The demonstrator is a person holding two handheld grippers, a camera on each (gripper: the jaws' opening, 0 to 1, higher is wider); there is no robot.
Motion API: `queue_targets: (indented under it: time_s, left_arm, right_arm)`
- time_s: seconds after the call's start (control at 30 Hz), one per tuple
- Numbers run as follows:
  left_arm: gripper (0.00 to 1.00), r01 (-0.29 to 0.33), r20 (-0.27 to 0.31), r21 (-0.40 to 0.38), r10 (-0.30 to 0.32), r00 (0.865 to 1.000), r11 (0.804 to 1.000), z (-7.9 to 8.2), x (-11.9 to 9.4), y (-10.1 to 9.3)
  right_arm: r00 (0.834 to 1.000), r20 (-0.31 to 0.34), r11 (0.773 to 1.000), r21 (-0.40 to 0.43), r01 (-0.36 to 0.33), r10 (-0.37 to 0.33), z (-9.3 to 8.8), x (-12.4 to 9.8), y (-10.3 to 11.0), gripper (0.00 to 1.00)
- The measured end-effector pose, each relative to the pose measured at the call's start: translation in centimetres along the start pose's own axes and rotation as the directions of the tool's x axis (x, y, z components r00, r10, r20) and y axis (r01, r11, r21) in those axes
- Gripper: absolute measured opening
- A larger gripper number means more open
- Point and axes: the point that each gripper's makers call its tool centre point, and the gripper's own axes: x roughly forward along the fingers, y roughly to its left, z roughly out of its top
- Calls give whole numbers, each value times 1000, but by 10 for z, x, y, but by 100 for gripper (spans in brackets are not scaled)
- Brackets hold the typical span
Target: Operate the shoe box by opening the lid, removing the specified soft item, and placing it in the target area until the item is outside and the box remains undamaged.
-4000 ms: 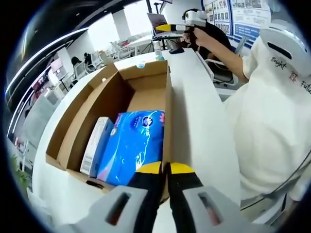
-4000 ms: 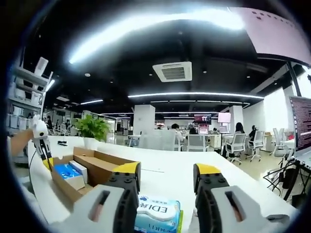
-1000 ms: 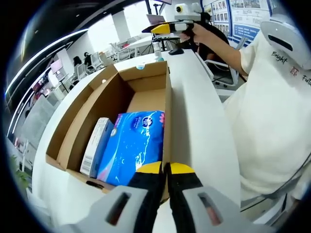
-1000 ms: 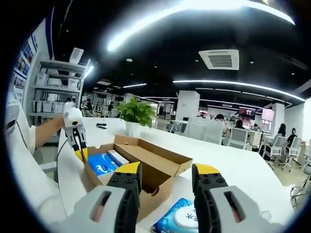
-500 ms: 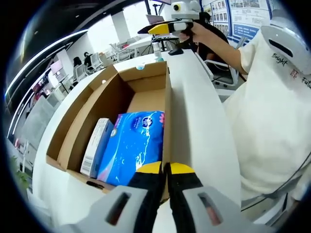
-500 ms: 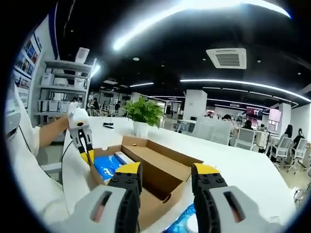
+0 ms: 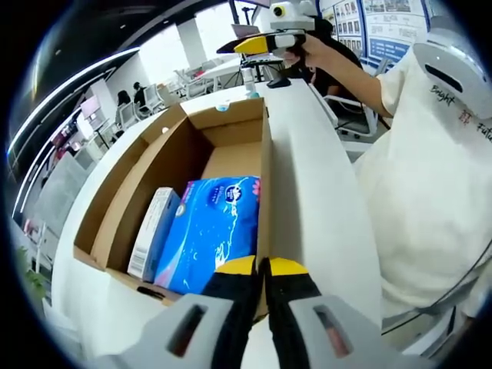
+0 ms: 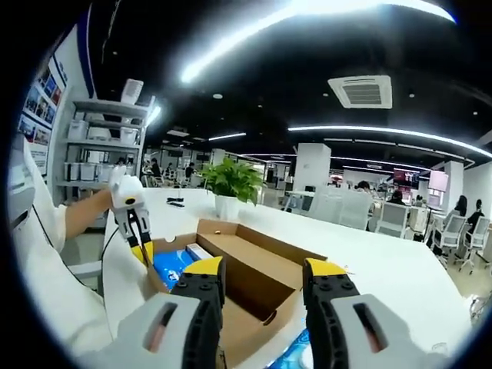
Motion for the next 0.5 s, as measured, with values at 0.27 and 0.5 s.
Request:
queue_targets:
  time_s: [0.27, 0.5]
  left_arm:
    - [3, 1, -3, -4, -1, 1000, 1000, -1, 0, 0]
    - [3, 2, 2, -9, -2, 1000, 1000, 0, 0, 1]
  right_arm:
    - [994, -49, 995, -34, -99, 97, -3, 21, 16, 40]
    - [985, -54, 987, -15, -162, 161, 1, 33, 30, 40]
